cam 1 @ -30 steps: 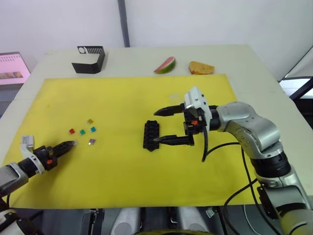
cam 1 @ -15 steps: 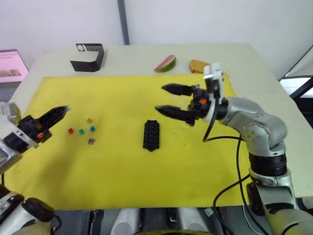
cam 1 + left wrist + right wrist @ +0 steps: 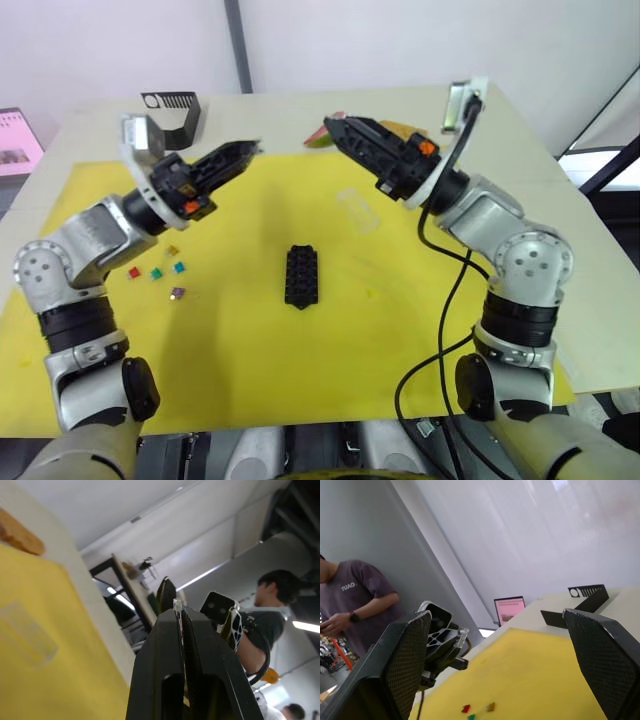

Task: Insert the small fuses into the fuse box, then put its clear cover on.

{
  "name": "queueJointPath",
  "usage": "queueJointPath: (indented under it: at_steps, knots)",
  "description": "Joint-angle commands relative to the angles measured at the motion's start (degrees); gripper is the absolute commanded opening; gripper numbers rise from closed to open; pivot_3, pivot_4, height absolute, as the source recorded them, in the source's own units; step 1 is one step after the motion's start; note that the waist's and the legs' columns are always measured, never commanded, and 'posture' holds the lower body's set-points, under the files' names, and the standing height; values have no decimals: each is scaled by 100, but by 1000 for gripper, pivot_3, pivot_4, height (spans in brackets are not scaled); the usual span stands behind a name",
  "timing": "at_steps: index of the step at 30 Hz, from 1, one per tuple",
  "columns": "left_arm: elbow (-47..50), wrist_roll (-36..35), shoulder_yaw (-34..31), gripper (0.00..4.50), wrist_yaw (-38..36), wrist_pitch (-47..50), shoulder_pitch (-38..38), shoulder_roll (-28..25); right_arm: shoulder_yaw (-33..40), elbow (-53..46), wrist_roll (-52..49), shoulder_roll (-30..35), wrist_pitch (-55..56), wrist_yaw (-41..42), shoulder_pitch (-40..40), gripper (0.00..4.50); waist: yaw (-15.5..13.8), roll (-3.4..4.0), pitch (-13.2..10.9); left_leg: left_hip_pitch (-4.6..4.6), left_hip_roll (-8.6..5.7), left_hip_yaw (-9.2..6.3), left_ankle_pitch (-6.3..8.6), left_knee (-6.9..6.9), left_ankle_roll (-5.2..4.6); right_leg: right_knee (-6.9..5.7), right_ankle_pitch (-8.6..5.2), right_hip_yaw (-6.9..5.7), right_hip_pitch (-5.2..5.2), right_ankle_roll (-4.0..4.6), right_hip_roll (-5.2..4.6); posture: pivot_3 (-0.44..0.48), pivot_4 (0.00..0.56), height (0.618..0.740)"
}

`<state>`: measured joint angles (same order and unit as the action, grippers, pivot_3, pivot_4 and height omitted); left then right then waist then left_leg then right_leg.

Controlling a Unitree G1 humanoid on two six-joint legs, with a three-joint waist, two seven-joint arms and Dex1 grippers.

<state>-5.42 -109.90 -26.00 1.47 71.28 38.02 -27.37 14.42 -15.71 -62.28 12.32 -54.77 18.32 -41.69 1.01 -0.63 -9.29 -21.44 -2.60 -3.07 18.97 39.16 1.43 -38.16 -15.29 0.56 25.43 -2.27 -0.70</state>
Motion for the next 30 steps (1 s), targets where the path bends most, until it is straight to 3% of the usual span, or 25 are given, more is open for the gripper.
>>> queueJointPath:
  at_steps: [1, 3, 6, 8, 30]
  knots:
    - [164, -242, 335, 116, -225, -279, 200, 8, 1, -337, -447, -66, -70, -297, 43, 4500, -4, 0, 0, 0, 1, -1, -2, 0, 2, -1, 0, 0, 1, 0, 2, 0, 150, 740]
    - [130, -167, 514, 116, -348, -393, 297, 75, -14, -386, -616, -89, -79, -444, 105, 4500, -20, 0, 0, -2, 0, -1, -7, 0, -3, -1, 0, 0, 0, 0, 1, 0, 150, 740]
    - [-57, 50, 677, 0, -520, -665, 492, 283, 4, -412, -947, -165, -47, -675, 164, 3710, -26, 0, 0, -3, 0, 0, -8, 2, -5, 0, 0, 0, -2, 0, 0, 0, 150, 740]
    - [-117, -3, 697, 0, -551, -834, 544, 395, -24, -449, -988, -173, 13, -821, 165, 2803, -26, 0, 0, -3, 0, 0, -8, 2, -5, 0, 0, 0, -2, 0, 0, 0, 150, 740]
    - [114, 97, 1015, 0, -797, -1213, 574, 618, -379, -367, -1153, -112, 301, -1178, -70, 2803, -14, 0, 0, -4, 0, 0, -11, 2, -8, 0, 0, 0, -2, 0, 1, 0, 150, 740]
